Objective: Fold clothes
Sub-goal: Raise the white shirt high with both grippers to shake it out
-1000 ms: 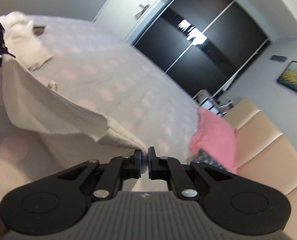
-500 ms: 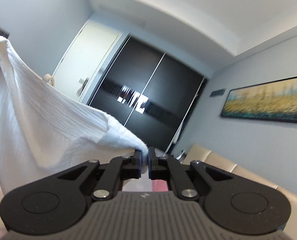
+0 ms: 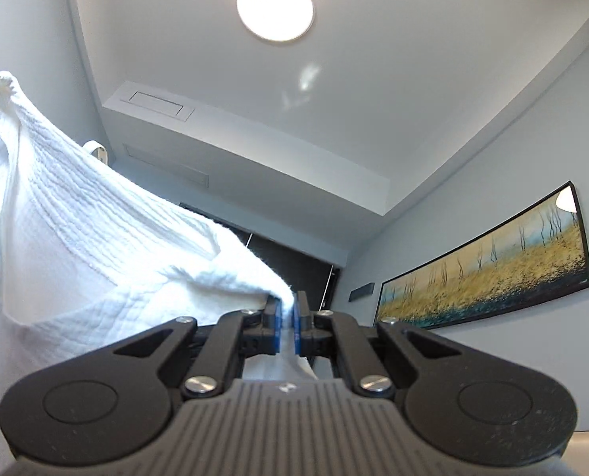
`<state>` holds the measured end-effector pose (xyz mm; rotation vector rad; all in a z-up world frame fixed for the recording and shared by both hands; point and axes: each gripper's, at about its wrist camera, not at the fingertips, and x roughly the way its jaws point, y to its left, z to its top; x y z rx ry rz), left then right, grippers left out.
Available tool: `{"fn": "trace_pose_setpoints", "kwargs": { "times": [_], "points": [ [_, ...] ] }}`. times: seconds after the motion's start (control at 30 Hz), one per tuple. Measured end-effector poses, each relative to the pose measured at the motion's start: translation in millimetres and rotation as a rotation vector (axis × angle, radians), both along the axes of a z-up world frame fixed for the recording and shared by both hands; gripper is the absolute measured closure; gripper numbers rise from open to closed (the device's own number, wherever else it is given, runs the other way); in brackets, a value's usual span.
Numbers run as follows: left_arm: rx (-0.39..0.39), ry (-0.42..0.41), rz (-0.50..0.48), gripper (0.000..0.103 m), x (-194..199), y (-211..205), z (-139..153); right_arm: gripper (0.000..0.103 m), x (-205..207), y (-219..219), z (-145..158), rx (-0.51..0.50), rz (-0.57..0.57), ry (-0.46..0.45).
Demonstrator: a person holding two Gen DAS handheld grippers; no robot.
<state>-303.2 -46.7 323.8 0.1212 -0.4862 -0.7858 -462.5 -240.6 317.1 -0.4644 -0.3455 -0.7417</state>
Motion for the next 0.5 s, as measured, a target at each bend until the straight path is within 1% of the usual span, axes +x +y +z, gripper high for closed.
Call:
{"fn": "trace_pose_setpoints", "kwargs": {
  "times": [0.1, 0.17, 0.3, 0.5],
  "points": [
    [0.004, -0.025, 0.02, 0.098, -6.2, 0.8, -2.3, 0.097, 1.7, 1.8, -0.7, -0.008, -0.008, -0.032],
    [0.023, -0.021, 0.033, 0.099, -6.3, -0.8, -3.8, 0.097, 11.6, -2.0, -3.0, -0.006, -0.019, -0.027],
    [0.102, 0.053, 0.065, 0.098, 24.7, -21.1, -14.7, 0.097, 49.8, -25.9, -14.9, 0.046, -0.014, 0.046],
    [0.285, 0.19, 0.102, 0.098, 98.1, -79.7, -57.6, 0.097, 133.8, -74.6, -56.1, 0.158, -0.032, 0.22]
  ]
}}
